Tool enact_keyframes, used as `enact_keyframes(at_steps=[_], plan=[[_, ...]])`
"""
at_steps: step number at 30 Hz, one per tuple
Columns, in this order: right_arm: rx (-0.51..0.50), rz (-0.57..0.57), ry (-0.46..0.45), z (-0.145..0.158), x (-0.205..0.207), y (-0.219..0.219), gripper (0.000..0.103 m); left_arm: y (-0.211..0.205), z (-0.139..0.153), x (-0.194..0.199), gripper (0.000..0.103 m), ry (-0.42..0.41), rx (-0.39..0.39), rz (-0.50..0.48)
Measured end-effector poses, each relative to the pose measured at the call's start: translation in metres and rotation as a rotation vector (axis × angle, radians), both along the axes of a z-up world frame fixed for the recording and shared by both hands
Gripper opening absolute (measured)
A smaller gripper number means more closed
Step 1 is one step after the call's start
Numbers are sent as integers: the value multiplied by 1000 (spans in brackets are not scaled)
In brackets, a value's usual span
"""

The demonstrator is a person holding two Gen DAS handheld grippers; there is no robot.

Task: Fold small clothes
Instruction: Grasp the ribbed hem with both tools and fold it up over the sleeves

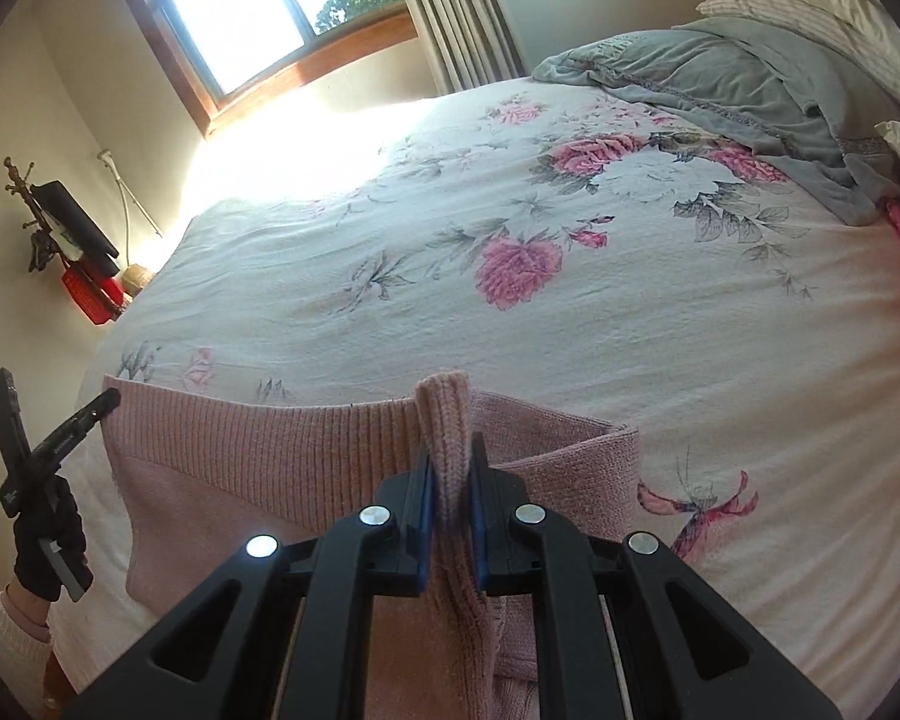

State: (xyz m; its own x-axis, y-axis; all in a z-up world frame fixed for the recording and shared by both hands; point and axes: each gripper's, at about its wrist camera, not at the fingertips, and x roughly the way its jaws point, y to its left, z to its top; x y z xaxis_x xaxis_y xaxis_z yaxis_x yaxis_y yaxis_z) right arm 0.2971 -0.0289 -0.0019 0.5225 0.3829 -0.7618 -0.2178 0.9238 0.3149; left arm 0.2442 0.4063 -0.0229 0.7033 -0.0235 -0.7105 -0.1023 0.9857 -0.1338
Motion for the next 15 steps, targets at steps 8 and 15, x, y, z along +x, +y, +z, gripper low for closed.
enact_keyframes(at_steps=[8, 15], plan=[[-29, -50, 86, -50, 28, 0, 10, 12, -54, 27, 9, 113, -2, 46], [-72, -79, 88, -61, 21, -4, 24, 30, -63, 23, 29, 159, -39, 86]])
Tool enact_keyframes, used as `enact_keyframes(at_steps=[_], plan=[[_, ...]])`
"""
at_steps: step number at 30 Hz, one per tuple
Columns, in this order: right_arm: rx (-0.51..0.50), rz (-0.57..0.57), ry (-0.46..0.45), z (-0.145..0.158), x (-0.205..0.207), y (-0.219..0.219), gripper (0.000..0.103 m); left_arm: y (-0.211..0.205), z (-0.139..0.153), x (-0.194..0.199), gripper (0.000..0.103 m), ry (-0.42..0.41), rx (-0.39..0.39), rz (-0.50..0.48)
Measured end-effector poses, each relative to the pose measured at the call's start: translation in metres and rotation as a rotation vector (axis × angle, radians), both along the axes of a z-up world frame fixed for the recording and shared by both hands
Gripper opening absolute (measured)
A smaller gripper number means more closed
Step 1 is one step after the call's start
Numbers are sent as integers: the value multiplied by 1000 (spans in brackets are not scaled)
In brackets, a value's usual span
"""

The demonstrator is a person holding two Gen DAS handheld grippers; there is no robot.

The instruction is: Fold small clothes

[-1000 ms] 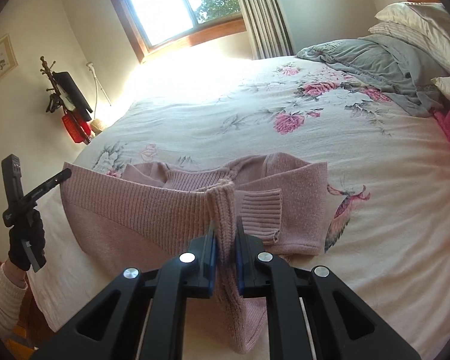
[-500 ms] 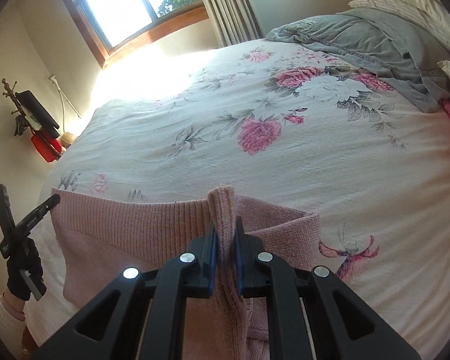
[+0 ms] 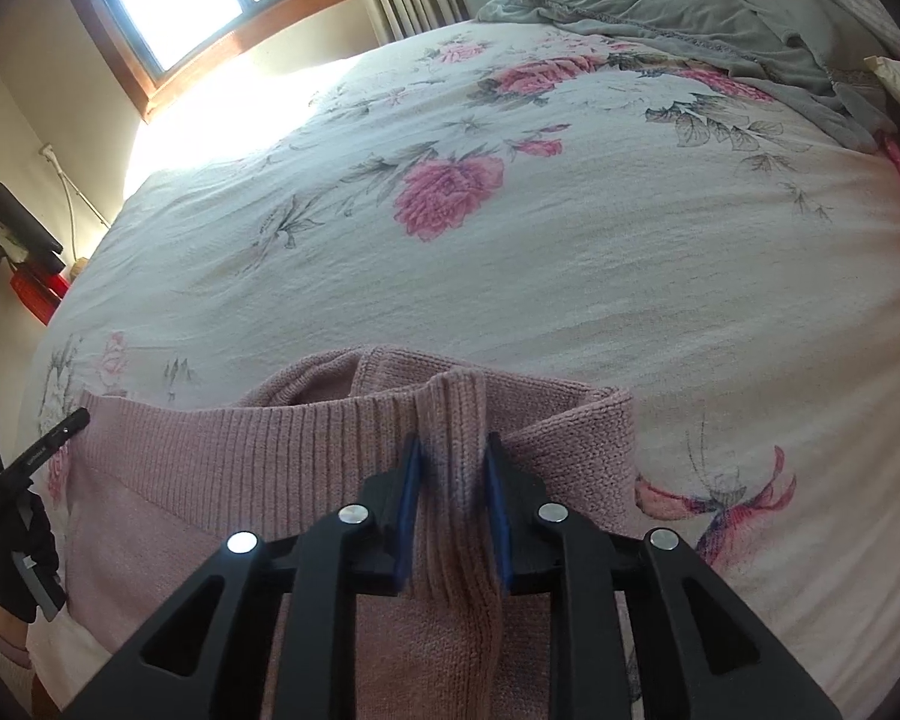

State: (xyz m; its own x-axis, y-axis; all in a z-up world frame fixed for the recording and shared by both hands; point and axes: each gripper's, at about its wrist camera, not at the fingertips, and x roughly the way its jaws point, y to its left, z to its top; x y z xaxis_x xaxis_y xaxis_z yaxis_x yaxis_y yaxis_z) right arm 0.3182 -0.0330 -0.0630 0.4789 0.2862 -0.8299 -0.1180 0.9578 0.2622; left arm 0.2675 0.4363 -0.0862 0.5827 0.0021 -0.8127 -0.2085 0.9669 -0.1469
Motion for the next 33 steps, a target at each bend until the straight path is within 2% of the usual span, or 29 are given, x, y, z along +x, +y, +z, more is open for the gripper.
enact_keyframes(at_steps=[3, 8, 10, 12, 17, 18, 19, 20, 24, 26, 28, 30, 33], plan=[[3, 7, -27, 15, -20, -10, 28, 7, 16, -22, 40, -34, -12, 6], [47, 77, -10, 28, -78, -26, 41, 0, 42, -84, 39, -70, 51, -36], [62, 102, 12, 23, -102, -26, 46, -10, 47, -114, 42, -96, 65, -73], [88, 135, 56, 10, -123, -24, 47, -21, 47, -138, 43, -98, 56, -112], [111, 160, 125, -22, -157, -15, 46, -50, 22, -169, 43, -49, 68, -180], [116, 161, 137, -26, -160, -13, 38, -55, 16, -171, 43, -38, 80, -191], [123, 158, 149, -30, -162, -12, 17, -58, 9, -173, 43, -22, 86, -200], [127, 154, 158, -31, -164, -11, 8, -61, 4, -175, 43, -3, 87, -206], [107, 138, 141, -15, -172, -13, 7, -64, -13, -173, 43, 52, 113, -203], [63, 132, 147, -14, -174, -12, 7, -62, -18, -174, 43, 59, 113, -198], [14, 119, 167, -22, -173, -12, 7, -59, -22, -173, 43, 65, 100, -190], [22, 107, 196, -36, -171, -14, 7, -54, -26, -173, 44, 74, 61, -173], [18, 91, 208, -52, -170, -15, 8, -53, -31, -174, 45, 69, 57, -172]])
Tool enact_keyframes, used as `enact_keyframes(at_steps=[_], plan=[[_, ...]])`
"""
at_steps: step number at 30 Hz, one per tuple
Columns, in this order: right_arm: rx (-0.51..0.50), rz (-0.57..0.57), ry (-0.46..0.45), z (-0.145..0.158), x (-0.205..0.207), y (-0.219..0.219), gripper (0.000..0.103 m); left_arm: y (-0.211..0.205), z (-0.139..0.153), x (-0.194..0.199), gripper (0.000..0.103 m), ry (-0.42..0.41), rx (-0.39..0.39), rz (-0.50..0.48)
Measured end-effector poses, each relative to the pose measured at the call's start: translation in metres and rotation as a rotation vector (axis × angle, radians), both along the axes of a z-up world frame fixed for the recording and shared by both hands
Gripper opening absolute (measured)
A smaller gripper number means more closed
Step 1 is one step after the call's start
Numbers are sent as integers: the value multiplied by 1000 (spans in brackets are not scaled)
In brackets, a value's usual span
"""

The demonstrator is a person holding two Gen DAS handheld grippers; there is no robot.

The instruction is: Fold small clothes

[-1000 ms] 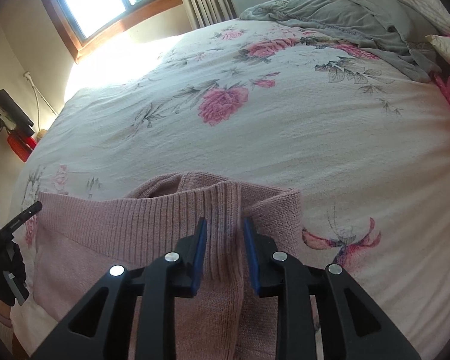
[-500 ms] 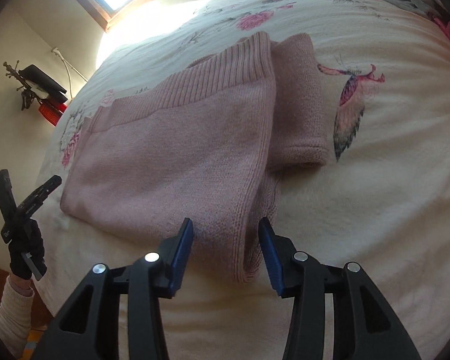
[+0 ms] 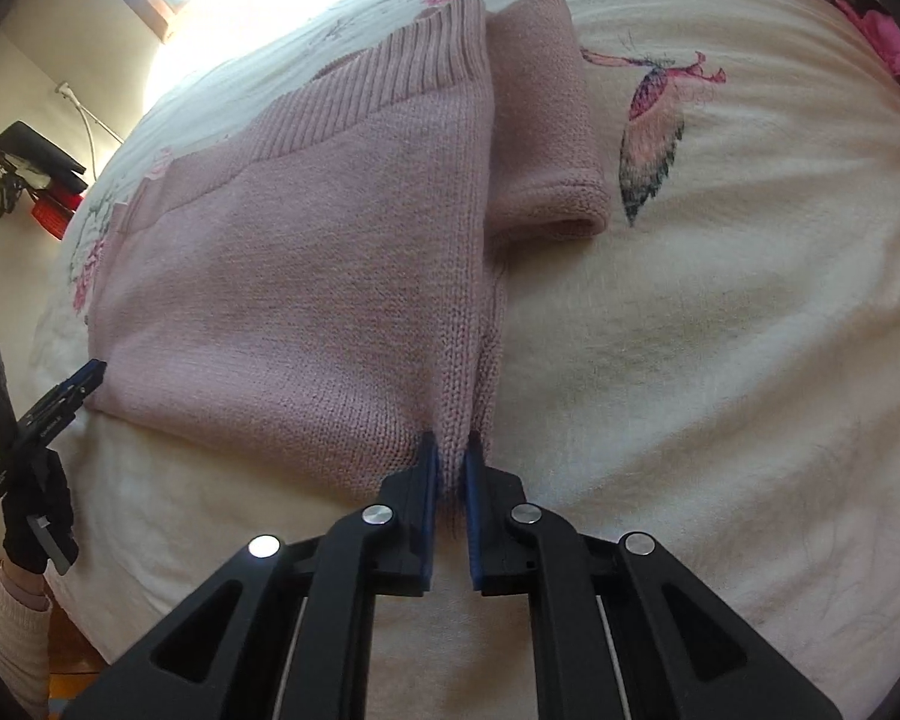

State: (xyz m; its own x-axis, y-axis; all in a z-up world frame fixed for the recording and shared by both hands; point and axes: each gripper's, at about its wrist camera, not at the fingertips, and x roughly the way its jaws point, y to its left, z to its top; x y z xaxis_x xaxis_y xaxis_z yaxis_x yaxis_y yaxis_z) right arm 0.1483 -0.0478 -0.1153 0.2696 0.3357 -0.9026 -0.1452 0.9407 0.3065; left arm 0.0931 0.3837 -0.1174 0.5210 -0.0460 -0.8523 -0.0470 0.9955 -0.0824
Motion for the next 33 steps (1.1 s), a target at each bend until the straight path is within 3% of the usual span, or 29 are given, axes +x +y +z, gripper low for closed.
enact_keyframes(at_steps=[5, 8, 10, 15, 22, 25, 33], plan=[[10, -10, 4, 1, 2, -2, 11, -4, 1, 0, 44, 4, 15, 3], [61, -29, -30, 19, 3, -11, 28, -4, 14, 2, 44, -1, -30, 21], [127, -49, -60, 32, 7, -21, 48, -6, 24, 4, 47, -24, -78, 22], [226, -119, -30, 32, 34, -45, 58, -27, 39, 27, 52, -45, -122, 4], [375, -227, 44, -4, 66, -67, 59, -52, 32, 69, 54, -19, -174, -2], [439, -250, 46, -14, 76, -73, 59, -60, 24, 84, 54, -1, -162, -9], [513, -226, 14, -23, 102, -67, 60, -65, 2, 101, 56, 29, -154, 0]])
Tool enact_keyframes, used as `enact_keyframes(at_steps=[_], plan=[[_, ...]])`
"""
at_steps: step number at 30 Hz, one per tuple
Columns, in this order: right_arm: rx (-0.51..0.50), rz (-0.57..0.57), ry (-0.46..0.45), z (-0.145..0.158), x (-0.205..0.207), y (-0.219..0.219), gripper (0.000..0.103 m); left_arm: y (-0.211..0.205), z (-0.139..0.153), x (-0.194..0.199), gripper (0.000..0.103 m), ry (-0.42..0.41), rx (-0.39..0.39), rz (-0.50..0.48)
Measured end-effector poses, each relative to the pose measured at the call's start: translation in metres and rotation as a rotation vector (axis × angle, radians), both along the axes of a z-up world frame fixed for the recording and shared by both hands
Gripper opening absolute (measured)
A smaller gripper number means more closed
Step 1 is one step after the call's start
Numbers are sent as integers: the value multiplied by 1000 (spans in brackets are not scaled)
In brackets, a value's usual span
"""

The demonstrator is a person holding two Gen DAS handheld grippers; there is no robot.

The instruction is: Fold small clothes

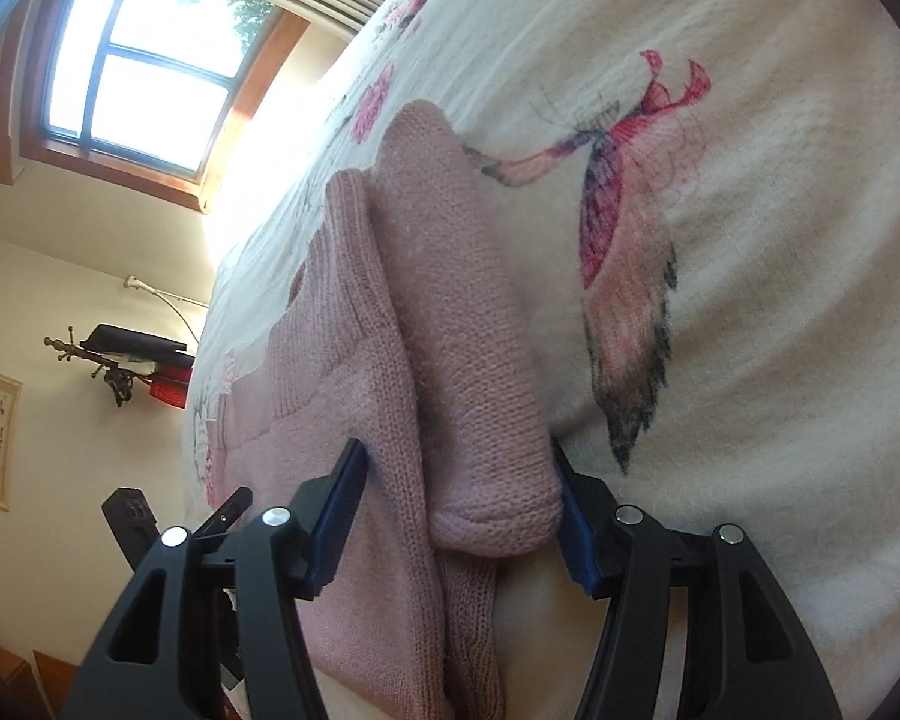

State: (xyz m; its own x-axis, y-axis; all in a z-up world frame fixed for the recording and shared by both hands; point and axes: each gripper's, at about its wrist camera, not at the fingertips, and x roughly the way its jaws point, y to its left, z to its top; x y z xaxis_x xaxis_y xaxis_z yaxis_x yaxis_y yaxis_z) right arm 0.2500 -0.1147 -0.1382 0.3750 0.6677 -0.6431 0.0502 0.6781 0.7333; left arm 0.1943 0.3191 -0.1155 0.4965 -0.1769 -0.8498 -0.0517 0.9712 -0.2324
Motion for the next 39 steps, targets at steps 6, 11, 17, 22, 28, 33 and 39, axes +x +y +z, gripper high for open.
enact_keyframes(at_steps=[6, 11, 17, 22, 28, 33, 39], plan=[[-5, 25, -53, 6, 1, 10, 33, 1, -3, 1, 58, -4, -8, -15], [30, -16, -9, -8, -1, 3, 24, 4, -5, 2, 58, 1, -27, -19], [19, -25, -1, -10, -4, 3, 24, 2, -7, 4, 58, 5, -12, -23], [-3, -40, 11, -8, -6, 2, 23, 3, -8, 5, 58, 7, -21, -26], [-112, -30, -30, 34, -7, 28, 20, 24, 11, -11, 57, -15, -95, -11], [-139, 65, -131, 93, -2, 80, 20, 48, 25, -25, 57, -42, -129, 9], [-211, 265, -205, 130, 2, 182, 19, 74, 32, -37, 57, -63, -193, 41]])
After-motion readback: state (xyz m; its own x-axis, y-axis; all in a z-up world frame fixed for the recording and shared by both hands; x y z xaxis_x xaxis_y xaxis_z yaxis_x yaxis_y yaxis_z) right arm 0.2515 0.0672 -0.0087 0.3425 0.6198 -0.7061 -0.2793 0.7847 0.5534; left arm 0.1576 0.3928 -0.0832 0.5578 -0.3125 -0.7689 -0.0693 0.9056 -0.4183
